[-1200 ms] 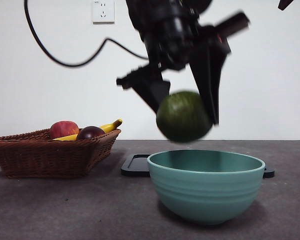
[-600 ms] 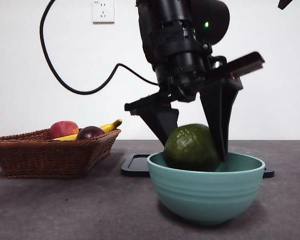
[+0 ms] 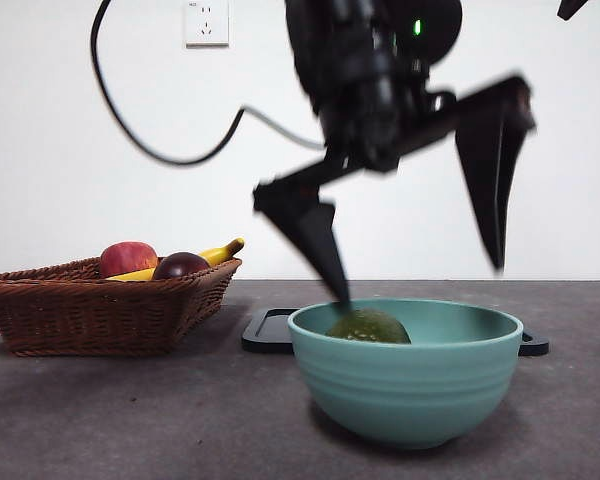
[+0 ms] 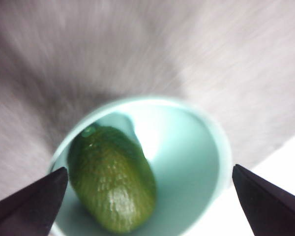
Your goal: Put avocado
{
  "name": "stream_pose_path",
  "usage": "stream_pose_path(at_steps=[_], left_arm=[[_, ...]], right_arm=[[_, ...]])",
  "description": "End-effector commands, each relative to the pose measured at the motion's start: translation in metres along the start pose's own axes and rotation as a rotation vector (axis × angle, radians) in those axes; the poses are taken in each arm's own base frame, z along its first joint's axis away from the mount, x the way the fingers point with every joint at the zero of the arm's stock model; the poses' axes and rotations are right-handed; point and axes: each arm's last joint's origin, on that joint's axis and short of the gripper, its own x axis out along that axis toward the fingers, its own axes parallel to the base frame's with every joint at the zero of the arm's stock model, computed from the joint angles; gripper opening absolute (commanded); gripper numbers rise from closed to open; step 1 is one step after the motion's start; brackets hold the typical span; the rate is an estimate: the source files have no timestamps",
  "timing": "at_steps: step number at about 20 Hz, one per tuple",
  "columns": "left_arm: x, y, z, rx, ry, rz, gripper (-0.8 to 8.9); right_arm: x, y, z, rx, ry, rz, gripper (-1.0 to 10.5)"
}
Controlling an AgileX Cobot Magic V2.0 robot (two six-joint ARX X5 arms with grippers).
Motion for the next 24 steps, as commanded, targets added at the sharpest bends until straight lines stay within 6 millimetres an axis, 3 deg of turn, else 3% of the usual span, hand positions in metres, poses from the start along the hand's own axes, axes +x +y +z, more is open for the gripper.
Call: stream_pose_path(at_steps=[1, 5, 10, 16, 19, 24], left_arm=[[-0.022, -0.011, 0.006, 0.075, -0.021, -0.009, 6.21], [-0.064, -0.018, -0.010, 0.209, -0.031, 0.003, 6.20], [-0.131, -0.011, -0.042, 0.224, -0.170, 0.068, 6.16], [-0.214, -0.002, -0.111, 0.249, -0.420, 0.136, 6.16], [-0.228, 0.008, -0.159, 0.257, -0.555, 0.145, 6.16], [-0.213, 0.039, -0.255, 0.246, -0.780, 0.138, 6.16]], right_arm=[[-0.004, 0.002, 0.005, -0.004, -0.023, 0.003, 6.4], [-0.004, 0.002, 0.003, 0.002, -0.003, 0.005, 6.4], [-0.003, 0.004, 0.002, 0.005, 0.013, 0.077, 6.4], [-0.003, 0.005, 0.002, 0.010, 0.015, 0.104, 6.4], [-0.003, 0.005, 0.003, 0.008, 0.013, 0.101, 6.4], [-0.003, 0.005, 0.003, -0.001, 0.014, 0.102, 6.4]])
